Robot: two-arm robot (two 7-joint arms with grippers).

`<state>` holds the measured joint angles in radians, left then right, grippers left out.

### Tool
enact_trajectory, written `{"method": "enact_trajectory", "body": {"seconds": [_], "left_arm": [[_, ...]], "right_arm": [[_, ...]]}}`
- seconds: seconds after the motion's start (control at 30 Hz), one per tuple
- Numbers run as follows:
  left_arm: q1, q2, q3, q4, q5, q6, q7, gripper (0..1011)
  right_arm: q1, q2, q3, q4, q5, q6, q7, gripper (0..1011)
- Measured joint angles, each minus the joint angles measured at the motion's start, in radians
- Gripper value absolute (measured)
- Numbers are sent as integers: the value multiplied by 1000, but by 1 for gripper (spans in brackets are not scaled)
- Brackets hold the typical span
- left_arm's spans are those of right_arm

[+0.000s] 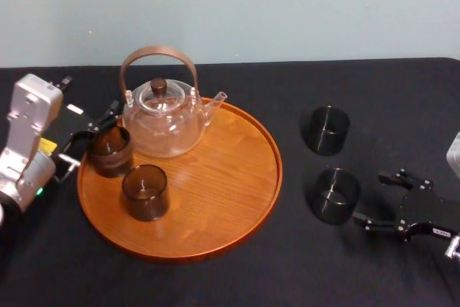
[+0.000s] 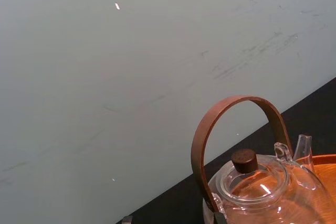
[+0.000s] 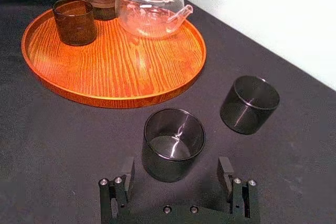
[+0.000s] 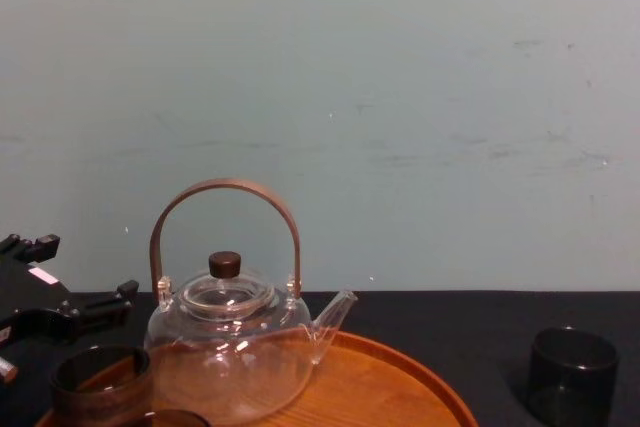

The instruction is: Pick up the glass from the table and place it on the tray.

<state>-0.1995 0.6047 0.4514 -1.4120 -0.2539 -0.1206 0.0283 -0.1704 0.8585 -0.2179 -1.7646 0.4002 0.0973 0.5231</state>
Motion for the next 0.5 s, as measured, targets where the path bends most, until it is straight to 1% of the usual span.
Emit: {"method": "enact_trajectory", "body": {"seconds": [0.23,0.5], "left_arm": [[0,0,0,0,0,0,0,1001],[0,0,0,0,0,0,0,1001]], "right_arm": [[31,-27,-16,18,-1,35,6,1002],[76,-54,-48,44,-4,70,14,1003]]}}
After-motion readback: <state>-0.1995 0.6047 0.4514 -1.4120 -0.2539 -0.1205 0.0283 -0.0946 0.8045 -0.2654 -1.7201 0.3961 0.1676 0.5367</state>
